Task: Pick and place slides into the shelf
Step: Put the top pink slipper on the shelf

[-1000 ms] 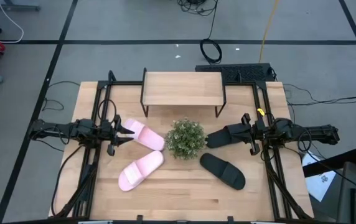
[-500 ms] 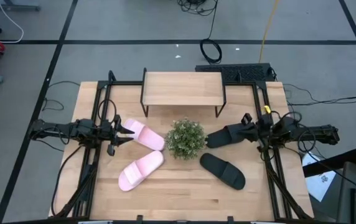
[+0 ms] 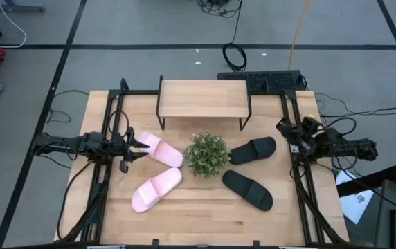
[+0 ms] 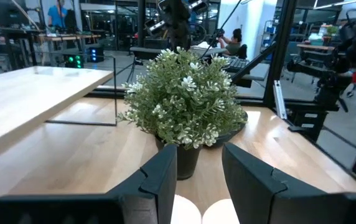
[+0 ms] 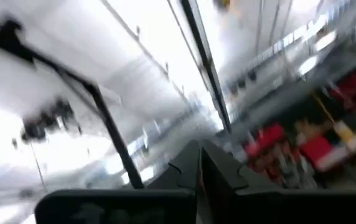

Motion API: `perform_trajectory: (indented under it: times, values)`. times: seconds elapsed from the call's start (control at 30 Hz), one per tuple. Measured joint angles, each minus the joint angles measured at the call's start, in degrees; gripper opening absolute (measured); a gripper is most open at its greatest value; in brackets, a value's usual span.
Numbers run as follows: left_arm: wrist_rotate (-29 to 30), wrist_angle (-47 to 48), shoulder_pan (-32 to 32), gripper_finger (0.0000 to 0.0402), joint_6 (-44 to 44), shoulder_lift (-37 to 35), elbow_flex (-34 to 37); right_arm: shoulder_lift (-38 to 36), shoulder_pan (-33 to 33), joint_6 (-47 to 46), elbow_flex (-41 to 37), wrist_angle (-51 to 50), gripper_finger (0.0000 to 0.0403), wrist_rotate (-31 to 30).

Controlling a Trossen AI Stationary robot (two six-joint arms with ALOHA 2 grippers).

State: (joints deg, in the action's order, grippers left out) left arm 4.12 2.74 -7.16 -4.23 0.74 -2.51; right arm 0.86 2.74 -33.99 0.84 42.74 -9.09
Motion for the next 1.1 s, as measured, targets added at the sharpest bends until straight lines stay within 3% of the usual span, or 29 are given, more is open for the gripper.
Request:
perform_trajectory:
  times: [0.23, 0.67, 0.8, 0.93, 1.1]
  values:
    - [0.5, -6.2, 0.0, 0.0134, -10.1, 0.0, 0.0, 0.5, 0.0, -1.8, 0.0, 10.6, 0.0009, -11.8]
    - [4.0, -27.6, 0.0, 0.0134, -21.7, 0.0, 0.0, 2.8, 0.0, -1.4, 0.0, 11.7, 0.0009, -13.3]
    - [4.3, -27.9, 0.0, 0.0134, -23.3, 0.0, 0.0, 5.7, 0.0, -1.3, 0.8, 14.2, 0.0009, -13.2]
    - [8.4, -27.3, 0.0, 0.0134, -25.7, 0.6, -0.3, 8.9, 0.0, 1.6, 3.8, 13.7, 0.0009, -10.1]
    - [10.5, -24.0, 0.0, 0.0134, -23.1, 5.3, -5.8, 12.4, 0.0, 7.7, 10.2, 14.8, 0.0009, -8.6]
